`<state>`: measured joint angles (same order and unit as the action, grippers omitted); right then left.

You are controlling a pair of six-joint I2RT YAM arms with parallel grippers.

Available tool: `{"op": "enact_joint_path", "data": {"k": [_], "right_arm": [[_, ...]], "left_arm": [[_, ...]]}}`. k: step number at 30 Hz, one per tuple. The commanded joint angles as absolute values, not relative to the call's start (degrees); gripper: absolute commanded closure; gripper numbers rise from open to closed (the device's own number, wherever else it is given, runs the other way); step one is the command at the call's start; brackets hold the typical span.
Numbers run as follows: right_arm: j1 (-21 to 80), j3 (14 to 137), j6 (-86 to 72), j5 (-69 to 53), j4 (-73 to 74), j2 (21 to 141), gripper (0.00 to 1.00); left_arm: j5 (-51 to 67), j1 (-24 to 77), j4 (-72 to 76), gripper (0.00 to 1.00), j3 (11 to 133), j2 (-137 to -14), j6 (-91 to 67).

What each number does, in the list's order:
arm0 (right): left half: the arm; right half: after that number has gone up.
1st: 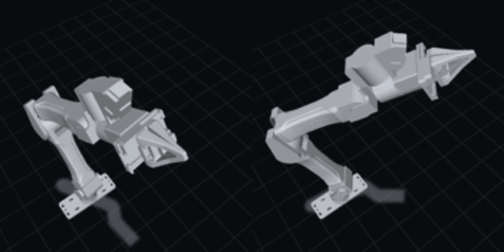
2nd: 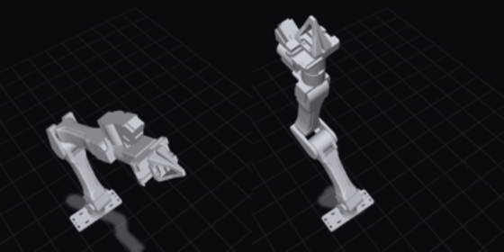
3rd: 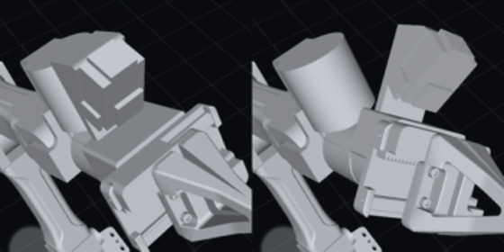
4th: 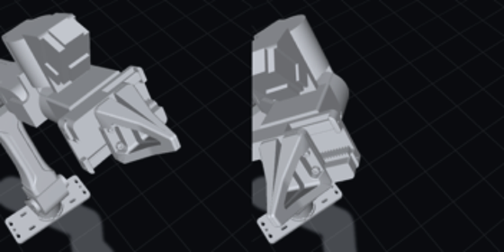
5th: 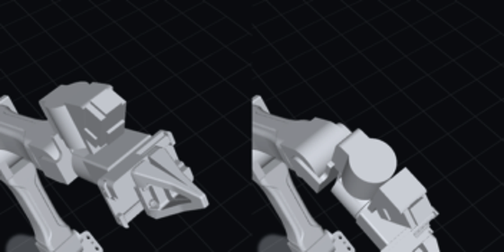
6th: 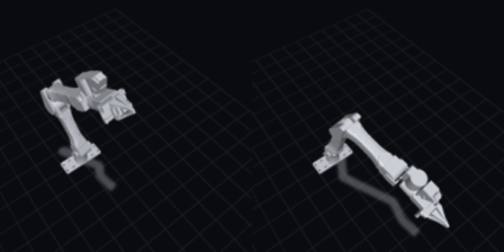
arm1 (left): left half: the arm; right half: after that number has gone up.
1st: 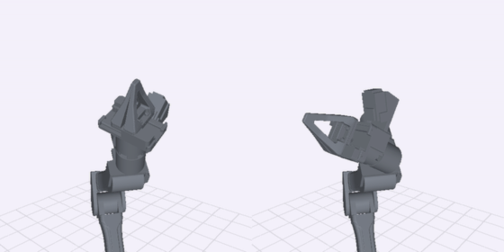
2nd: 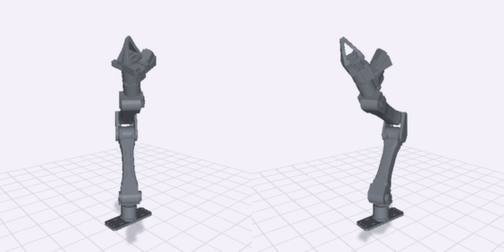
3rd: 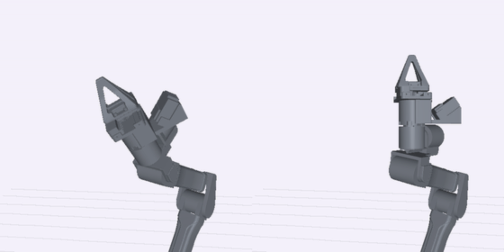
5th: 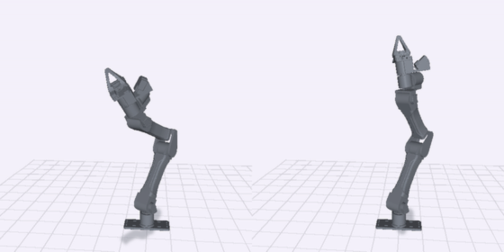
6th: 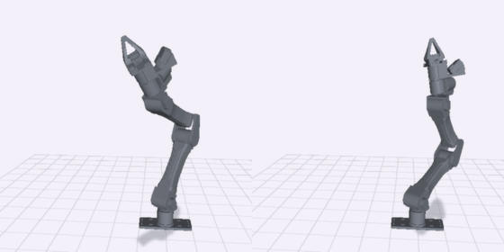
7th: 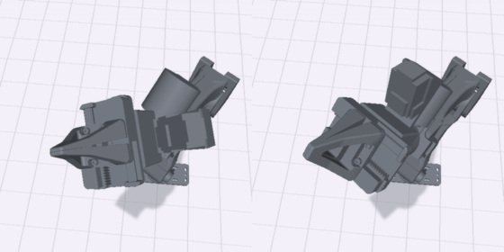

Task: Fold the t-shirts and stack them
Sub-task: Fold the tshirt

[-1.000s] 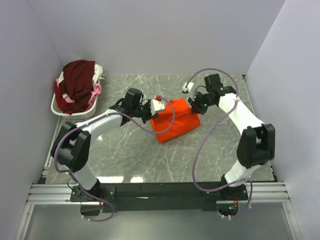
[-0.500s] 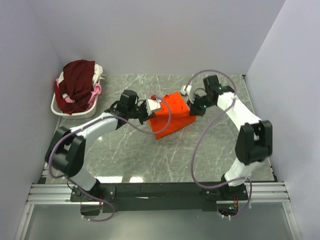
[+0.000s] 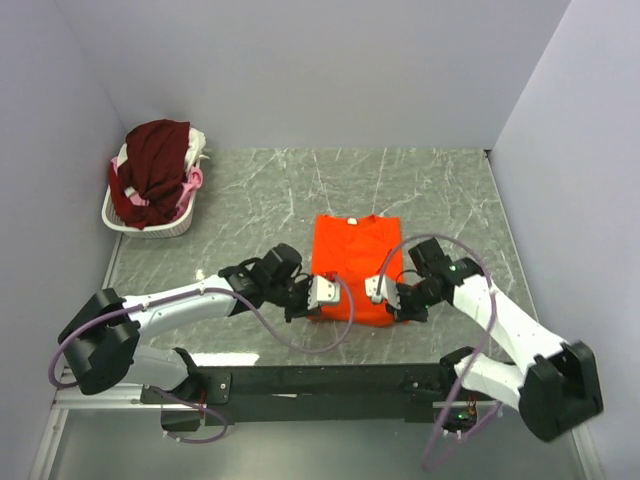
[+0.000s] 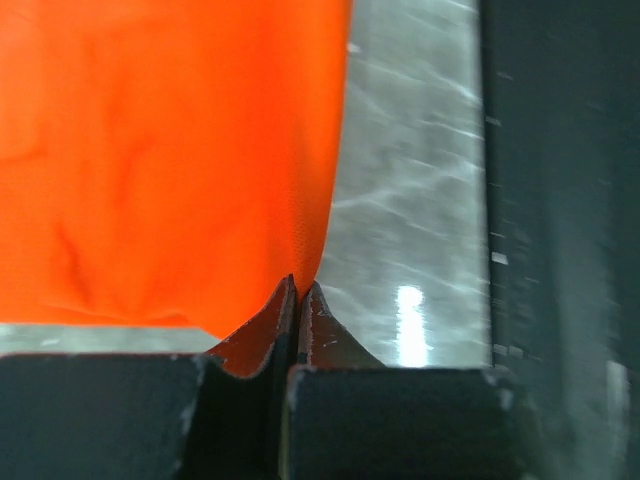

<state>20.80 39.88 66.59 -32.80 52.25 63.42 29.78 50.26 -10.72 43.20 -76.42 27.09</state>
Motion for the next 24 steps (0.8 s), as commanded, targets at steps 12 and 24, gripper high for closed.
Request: {"op": "enact_joint_path", "data": {"k": [12,24], "right_arm": [[25.4,35.7,63.2,-25.3,53.5,51.1,1.00],[21.1,56.7,55.4,-20.7,49.8,60.9,1.00]], "left_arm": [[27.2,57.8,-18.4,0.99,44.6,-74.8,28.9],[26.6,45.2,-16.4,0.99,55.8,-76.3,40.2]]}}
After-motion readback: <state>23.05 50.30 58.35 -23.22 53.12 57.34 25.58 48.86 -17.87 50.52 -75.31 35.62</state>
